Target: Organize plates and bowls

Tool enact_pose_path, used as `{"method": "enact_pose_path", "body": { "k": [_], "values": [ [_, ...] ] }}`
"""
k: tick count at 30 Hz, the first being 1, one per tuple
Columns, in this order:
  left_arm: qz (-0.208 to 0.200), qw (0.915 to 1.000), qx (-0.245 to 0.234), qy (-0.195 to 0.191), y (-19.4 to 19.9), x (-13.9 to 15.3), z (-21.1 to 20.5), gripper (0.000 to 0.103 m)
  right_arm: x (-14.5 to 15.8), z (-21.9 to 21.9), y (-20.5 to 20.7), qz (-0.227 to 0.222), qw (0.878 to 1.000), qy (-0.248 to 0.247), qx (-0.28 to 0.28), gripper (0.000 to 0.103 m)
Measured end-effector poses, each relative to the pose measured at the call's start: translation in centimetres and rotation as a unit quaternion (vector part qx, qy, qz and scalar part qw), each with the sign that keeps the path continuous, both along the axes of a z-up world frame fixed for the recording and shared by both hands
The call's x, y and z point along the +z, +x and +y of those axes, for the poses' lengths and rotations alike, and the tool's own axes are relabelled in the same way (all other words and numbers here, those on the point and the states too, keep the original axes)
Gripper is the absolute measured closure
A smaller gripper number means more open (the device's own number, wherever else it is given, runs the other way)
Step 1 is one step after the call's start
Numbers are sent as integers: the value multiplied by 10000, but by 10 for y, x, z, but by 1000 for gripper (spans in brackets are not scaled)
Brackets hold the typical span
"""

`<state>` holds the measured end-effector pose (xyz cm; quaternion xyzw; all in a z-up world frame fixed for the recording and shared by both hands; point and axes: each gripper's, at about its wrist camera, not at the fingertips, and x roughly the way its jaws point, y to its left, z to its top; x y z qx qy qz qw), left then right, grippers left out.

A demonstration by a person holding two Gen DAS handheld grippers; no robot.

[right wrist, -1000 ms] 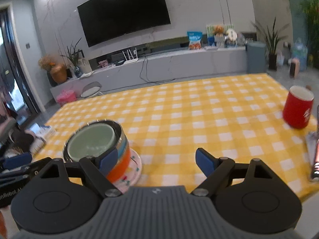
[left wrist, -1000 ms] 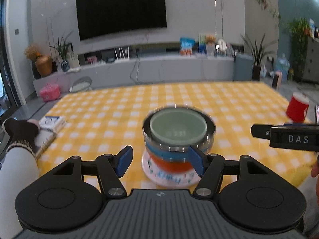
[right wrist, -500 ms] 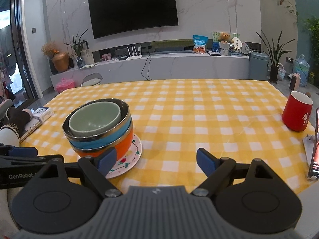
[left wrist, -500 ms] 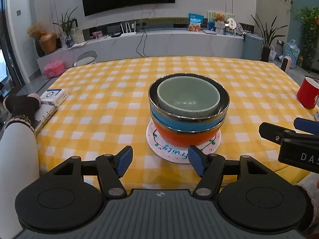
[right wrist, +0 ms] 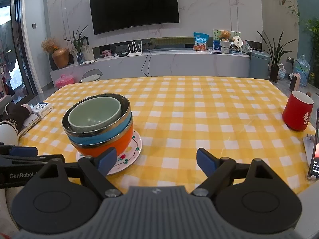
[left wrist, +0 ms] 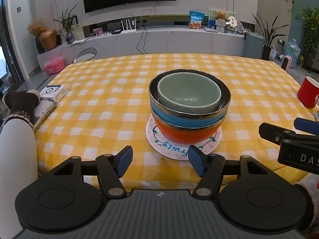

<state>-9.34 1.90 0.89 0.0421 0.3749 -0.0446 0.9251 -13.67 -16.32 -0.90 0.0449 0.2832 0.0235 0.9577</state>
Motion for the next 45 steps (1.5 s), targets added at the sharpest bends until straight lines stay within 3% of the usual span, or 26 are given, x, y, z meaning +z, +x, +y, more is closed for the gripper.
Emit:
{"method": "enact_pose_path", "body": {
  "k": [45],
  "values": [
    [28, 10000, 6, -13, 1, -1, 0, 28, -4, -1, -1, 47, 9999, -75, 54, 15]
  ]
}}
